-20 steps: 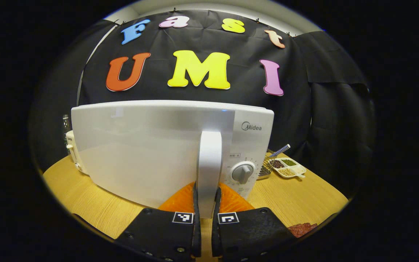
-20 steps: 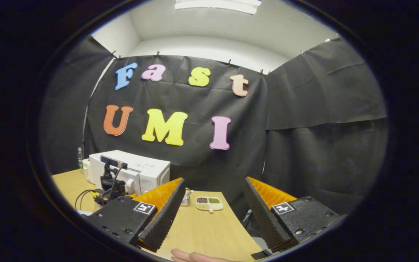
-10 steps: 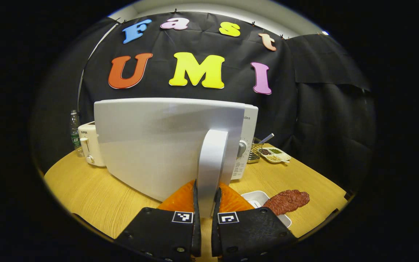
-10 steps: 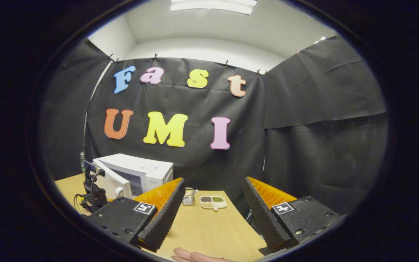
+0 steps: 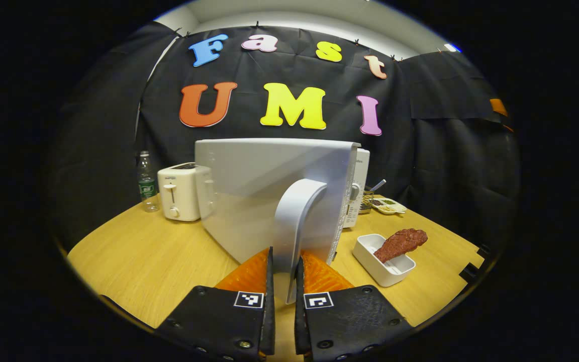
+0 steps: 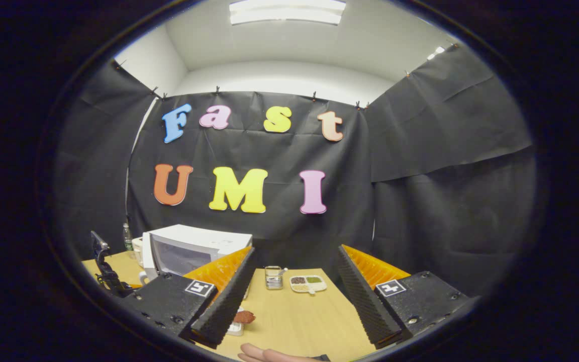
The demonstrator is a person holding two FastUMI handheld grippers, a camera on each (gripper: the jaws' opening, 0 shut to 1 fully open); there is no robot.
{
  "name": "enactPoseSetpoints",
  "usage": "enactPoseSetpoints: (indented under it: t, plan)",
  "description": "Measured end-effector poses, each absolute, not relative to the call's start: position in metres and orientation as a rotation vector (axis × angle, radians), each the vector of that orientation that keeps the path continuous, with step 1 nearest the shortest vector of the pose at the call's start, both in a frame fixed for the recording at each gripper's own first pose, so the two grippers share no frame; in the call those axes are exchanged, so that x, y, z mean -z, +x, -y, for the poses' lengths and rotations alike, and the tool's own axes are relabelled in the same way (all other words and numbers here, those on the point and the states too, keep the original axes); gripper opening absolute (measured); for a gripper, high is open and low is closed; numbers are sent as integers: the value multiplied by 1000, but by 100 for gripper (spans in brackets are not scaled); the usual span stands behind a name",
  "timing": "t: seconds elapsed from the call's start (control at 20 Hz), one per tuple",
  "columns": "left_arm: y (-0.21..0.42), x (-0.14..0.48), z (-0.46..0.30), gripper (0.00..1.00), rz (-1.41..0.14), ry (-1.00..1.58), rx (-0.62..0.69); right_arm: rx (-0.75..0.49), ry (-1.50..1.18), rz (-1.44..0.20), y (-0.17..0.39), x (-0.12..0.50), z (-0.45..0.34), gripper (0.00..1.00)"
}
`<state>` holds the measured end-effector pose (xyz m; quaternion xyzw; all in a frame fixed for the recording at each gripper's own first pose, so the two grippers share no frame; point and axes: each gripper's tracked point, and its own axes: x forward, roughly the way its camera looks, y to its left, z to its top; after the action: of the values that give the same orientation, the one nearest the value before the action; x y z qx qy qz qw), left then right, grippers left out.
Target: Open the microwave oven with the left hand, put the food in, and close the microwave oven.
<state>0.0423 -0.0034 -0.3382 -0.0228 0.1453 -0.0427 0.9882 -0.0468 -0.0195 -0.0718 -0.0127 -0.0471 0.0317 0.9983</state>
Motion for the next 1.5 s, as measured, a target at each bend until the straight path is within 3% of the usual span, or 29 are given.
enactPoseSetpoints:
  t: [0.05,0.15,0.3,0.35,0.4,0.55,0.6,0.7,1.05,1.4,1.45,1.5]
  plan:
    - [35,336,-13,15,-280,-45,62,-72,-29,86,-46,75,16,94]
    - [9,341,-54,20,-319,-56,13,-82,-44,81,-47,78,9,100]
    - [-22,337,-113,53,-323,-39,-93,-92,-63,79,-49,82,0,100]
    - [-31,332,-126,77,-316,-49,-113,-96,-67,75,-48,84,-4,100]
    - [-36,327,-134,92,-308,-55,-124,-97,-68,69,-46,85,-8,100]
    - [-46,301,-159,94,-247,-18,-180,-106,-68,44,-41,91,-17,100]
    - [-47,293,-163,94,-232,-18,-190,-113,-68,35,-39,93,-21,94]
    - [-50,278,-159,94,-210,-42,-181,-134,-61,1,-35,99,-29,100]
    - [-48,215,-135,93,-130,-23,-150,-131,-84,-68,-4,115,-22,100]
    - [-41,140,-108,93,-53,-27,-116,-192,-83,-289,46,170,-19,100]
    - [-40,127,-105,93,-32,-13,-117,-210,-82,-331,53,182,-21,94]
    - [-39,118,-98,93,-15,0,-112,-233,-71,-368,59,193,-23,100]
